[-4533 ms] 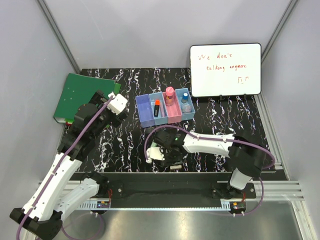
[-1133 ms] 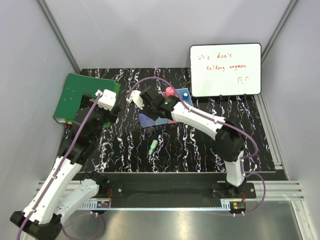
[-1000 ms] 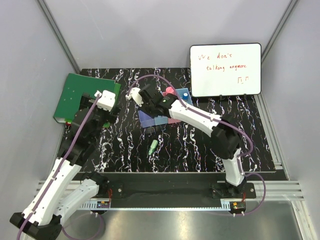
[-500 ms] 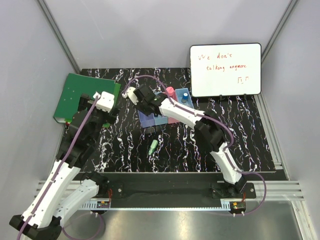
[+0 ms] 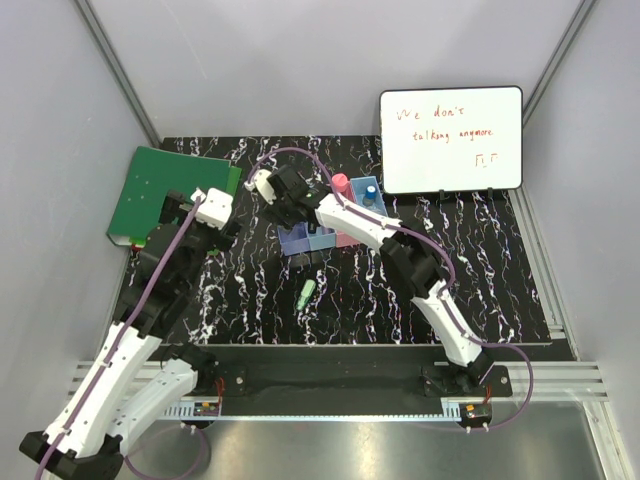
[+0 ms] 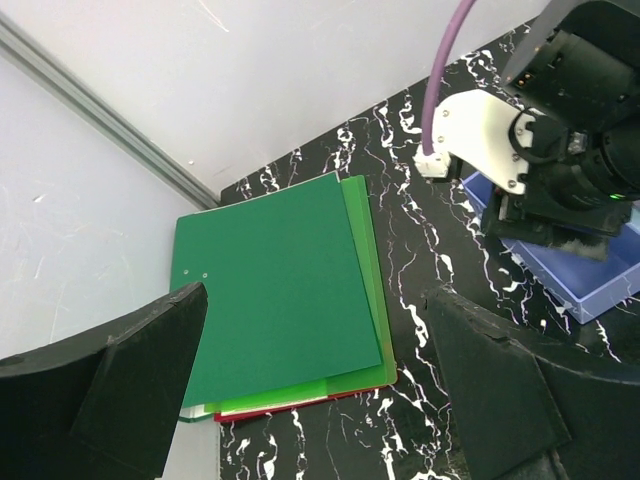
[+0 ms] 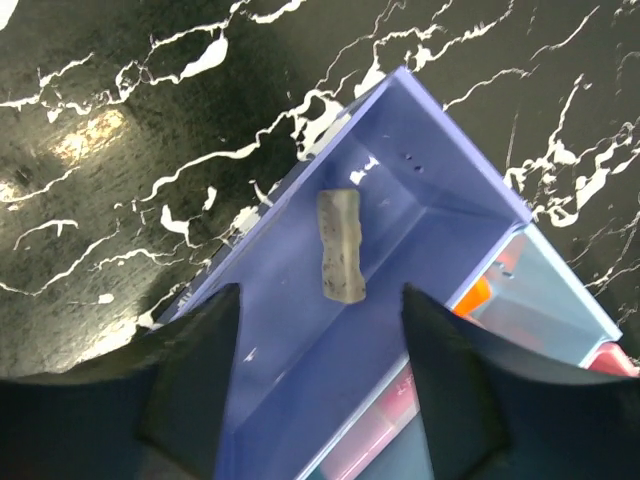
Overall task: Sort the stationery into containers
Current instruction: Place the stationery in the storage box, then pick up the pen from the center of the board.
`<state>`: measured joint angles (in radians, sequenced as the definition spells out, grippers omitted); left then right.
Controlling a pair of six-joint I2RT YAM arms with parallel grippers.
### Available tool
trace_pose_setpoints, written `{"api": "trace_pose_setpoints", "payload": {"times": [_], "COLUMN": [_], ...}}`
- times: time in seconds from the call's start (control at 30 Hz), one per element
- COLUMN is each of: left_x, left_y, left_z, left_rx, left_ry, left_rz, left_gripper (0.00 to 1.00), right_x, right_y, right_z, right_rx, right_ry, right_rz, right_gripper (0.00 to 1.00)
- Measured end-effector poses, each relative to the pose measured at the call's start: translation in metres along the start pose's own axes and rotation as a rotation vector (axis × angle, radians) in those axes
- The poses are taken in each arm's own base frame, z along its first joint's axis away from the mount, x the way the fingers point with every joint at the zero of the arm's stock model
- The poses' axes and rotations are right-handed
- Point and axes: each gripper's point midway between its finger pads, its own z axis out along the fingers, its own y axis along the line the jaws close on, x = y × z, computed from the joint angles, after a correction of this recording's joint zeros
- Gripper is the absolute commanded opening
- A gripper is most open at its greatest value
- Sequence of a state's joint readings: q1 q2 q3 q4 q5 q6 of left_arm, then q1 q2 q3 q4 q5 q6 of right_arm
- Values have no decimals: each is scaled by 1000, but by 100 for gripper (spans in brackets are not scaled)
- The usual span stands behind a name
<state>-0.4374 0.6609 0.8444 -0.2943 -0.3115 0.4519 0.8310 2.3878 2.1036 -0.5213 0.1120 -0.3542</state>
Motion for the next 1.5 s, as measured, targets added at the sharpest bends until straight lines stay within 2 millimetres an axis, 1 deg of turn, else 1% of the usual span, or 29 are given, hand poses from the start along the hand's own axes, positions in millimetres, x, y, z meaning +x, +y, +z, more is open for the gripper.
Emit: {"api": "trace_pose_setpoints", "payload": {"times": [0.03,0.2,0.27,0.33,0.47,0.57,0.6,0.67,0.73,0.77,0.8,0.83,0.87,0.93,1.03,1.13,1.23,1.33,1.43,1.5], "left_x": [0,0,-1,-2,-6,-9,-10,-9,-3,0,4,10,16,28,56,70,70,69,68,69], "left_y": [-1,-3,-3,-3,-1,-3,-7,-20,-43,-53,-68,-85,-98,-120,-149,-166,-176,-186,-199,-211], "left_z": [0,0,0,-1,-6,-7,-7,-5,-3,-1,1,4,7,13,20,20,17,15,9,4], "left_rx": [3,17,18,19,18,33,55,124,246,299,377,467,535,633,738,778,774,750,728,727], "left_ry": [0,-4,-6,-11,-33,-49,-56,-58,-37,-20,8,46,82,150,273,340,370,398,427,456], "left_rz": [0,1,1,-1,-7,-8,-3,14,38,46,53,60,62,62,70,67,46,18,-3,-20], "left_gripper": [99,99,99,99,99,99,99,99,99,99,99,99,99,99,98,98,97,97,99,99], "right_x": [-1,-6,-7,-2,10,11,10,4,-2,-4,-6,-7,-8,-10,-13,-17,-19,-14,-9,-9], "right_y": [-1,-6,-10,-17,-41,-65,-72,-84,-91,-93,-95,-97,-98,-100,-105,-115,-130,-145,-153,-155], "right_z": [0,-1,-4,-10,-32,-62,-74,-99,-121,-133,-145,-158,-167,-190,-223,-263,-299,-324,-335,-337], "right_rx": [3,26,46,85,166,244,269,312,336,346,352,359,362,367,381,418,474,529,564,571], "right_ry": [-6,-27,-34,-26,0,-10,-19,-46,-78,-90,-104,-120,-128,-146,-176,-220,-266,-286,-283,-280], "right_rz": [3,-5,-2,2,18,34,35,37,32,29,28,28,29,33,39,46,64,78,79,73], "right_gripper": [82,80,80,80,80,81,87,93,97,98,98,98,98,99,99,99,99,99,100,100]}}
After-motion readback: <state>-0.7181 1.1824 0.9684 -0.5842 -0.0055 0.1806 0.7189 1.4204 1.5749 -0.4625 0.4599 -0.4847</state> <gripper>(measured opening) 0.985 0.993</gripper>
